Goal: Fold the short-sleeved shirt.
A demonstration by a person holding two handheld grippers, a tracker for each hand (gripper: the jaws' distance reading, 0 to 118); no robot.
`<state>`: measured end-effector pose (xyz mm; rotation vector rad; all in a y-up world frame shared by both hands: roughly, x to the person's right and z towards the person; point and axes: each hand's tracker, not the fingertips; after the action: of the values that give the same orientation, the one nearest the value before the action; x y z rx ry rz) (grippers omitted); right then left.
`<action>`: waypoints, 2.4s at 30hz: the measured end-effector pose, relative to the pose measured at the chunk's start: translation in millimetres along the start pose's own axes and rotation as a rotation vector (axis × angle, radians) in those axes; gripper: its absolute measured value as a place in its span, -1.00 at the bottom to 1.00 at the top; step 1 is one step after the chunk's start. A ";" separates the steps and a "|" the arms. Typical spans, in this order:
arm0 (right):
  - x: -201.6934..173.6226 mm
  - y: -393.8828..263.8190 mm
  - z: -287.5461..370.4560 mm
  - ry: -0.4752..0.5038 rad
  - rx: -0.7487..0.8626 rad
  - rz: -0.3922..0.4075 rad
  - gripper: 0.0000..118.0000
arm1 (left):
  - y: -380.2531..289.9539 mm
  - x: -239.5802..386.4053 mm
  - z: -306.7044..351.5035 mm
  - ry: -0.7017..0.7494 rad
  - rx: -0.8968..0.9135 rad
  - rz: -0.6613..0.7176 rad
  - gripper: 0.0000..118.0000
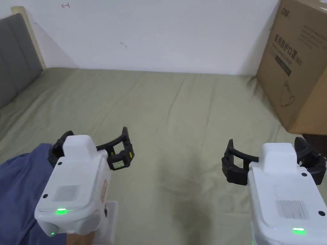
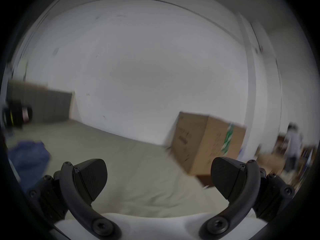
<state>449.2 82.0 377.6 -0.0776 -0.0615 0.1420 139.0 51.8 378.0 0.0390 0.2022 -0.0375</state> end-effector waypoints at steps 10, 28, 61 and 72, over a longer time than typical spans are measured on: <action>-1.5 -9.5 -3.4 0.028 -0.048 -0.063 0.98 | -12.2 10.6 -1.5 -0.015 -0.018 -0.134 1.00; -0.7 -6.0 -2.1 0.035 -0.051 -0.062 0.98 | -10.6 7.0 -1.5 -0.011 -0.010 -0.116 1.00; -4.3 1.3 -6.2 0.069 -0.052 -0.052 -1.00 | -3.5 1.5 -4.6 -0.047 -0.060 -0.053 -1.00; -82.2 21.2 -25.0 0.260 -0.015 -0.040 -1.00 | 2.3 -84.4 10.0 0.153 -0.068 -0.072 -1.00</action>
<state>366.7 89.2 346.5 -0.1093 0.1950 0.0907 58.5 56.5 404.9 -0.0330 0.3577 -0.0992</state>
